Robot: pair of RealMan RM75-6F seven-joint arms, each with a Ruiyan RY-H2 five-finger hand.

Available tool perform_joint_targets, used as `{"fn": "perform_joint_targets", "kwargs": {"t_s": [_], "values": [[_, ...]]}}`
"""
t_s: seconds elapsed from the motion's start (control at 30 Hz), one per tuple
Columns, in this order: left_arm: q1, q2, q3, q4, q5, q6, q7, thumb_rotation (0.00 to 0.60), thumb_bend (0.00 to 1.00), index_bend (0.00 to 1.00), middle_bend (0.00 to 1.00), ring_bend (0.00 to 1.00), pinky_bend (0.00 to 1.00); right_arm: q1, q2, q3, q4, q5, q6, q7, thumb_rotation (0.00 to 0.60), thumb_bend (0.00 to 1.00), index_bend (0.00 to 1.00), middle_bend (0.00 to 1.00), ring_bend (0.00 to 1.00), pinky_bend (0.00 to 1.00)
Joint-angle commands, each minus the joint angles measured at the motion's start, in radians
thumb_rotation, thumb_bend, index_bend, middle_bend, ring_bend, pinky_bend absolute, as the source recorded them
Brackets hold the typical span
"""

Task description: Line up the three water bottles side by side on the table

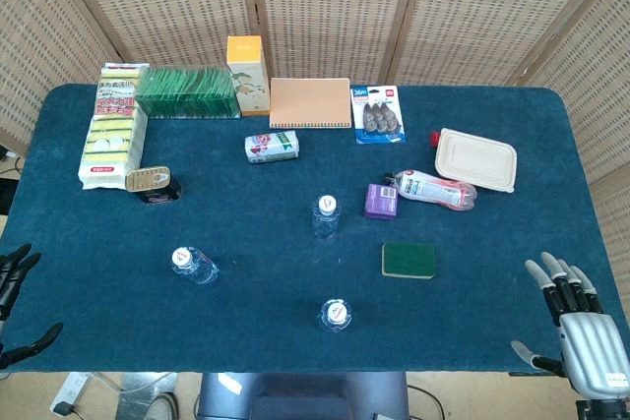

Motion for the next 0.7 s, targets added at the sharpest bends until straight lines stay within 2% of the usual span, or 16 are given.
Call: {"fn": "perform_joint_targets", "kwargs": {"t_s": [0.03,0.17,0.3,0.47,0.7], "values": [[0.001,0.002,0.000,0.002,0.000,0.002,-0.004,0.600,0.22,0.00,0.00,0.00,0.00,0.002,0.001,-0.002,0.002,-0.004,-0.001,0.005,0.600,0.01,0.06,0.00,0.00,0.00],[0.001,0.001,0.001,0.002,0.005,0.001,-0.001,0.600,0.22,0.00,0.00,0.00,0.00,0.003,0.006,-0.005,0.005,-0.011,0.001,0.028,0.600,0.01,0.06,0.00,0.00,0.00],[-0.002,0.002,0.004,-0.002,0.011,-0.006,0.004,0.600,0.22,0.00,0.00,0.00,0.00,0.022,0.036,-0.021,0.015,-0.030,-0.027,0.133,0.600,0.01,0.06,0.01,0.00,0.00],[-0.001,0.004,0.005,-0.005,0.017,-0.003,0.003,0.600,0.22,0.00,0.00,0.00,0.00,0.079,0.091,-0.050,0.071,-0.082,-0.088,0.373,0.600,0.01,0.07,0.03,0.00,0.00],[-0.002,0.006,0.003,-0.013,0.016,-0.004,0.004,0.600,0.22,0.00,0.00,0.00,0.00,0.205,0.084,-0.099,0.272,-0.224,-0.183,0.704,0.600,0.01,0.10,0.05,0.00,0.00]]}}
